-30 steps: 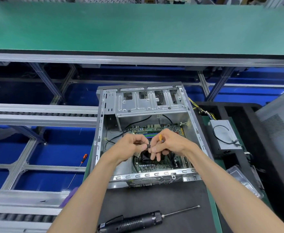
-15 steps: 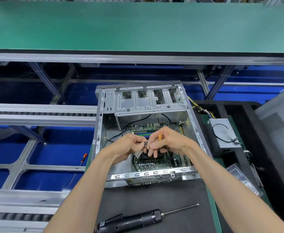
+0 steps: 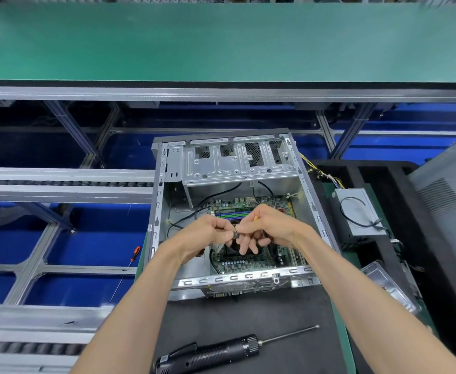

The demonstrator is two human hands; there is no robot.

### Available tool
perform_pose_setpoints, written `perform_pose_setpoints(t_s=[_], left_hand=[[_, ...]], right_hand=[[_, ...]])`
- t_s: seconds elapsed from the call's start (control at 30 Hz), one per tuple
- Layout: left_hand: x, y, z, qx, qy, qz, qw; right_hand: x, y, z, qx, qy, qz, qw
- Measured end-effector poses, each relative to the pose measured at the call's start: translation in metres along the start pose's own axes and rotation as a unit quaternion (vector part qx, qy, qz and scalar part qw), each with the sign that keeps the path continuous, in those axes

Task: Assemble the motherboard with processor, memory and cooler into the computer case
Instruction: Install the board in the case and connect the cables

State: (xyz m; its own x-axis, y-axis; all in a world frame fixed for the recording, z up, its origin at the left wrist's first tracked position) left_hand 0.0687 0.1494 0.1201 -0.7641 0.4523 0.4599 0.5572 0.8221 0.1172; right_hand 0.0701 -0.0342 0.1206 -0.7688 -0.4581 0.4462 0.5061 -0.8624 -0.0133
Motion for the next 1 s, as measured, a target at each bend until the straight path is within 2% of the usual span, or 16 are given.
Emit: perform_pose_setpoints(t_s=[0.17, 0.57, 0.8, 1.0], left_hand=[[0.0016, 0.0027, -0.0006, -0.039, -0.011, -0.047, 0.998], [0.0033, 0.0017, 0.0011, -0.102, -0.001, -0.048, 0.994], [0.0026, 0.0006, 0.0039, -0.120, -0.017, -0.047, 0.992], [0.0035, 0.0022, 0.0025, -0.092, -0.016, -0.058, 0.994]], right_hand=[[0.0001, 0.0004, -0.0024, 0.045, -0.043, -0.001, 0.998], [0.0027, -0.0030, -0.0034, 0.108, -0.076, -0.003, 0.991], [0.0013, -0.0026, -0.0041, 0.145, -0.056, -0.001, 0.988], [0.0023, 0.0035, 0.0002, 0.082, -0.019, 0.002, 0.996]])
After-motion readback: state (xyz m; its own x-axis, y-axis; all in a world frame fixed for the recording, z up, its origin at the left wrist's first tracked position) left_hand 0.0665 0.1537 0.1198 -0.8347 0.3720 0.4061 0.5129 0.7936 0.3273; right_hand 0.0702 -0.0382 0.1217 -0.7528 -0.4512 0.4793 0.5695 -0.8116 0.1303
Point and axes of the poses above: each hand's wrist, its own x-axis away from the middle knuckle, its own y-axis out of the back of the hand, z = x × y, the point moved 3 cm from there along -x, towards the middle knuckle, and after that the axes turned 7 degrees about -z, right-handed, at the moved point
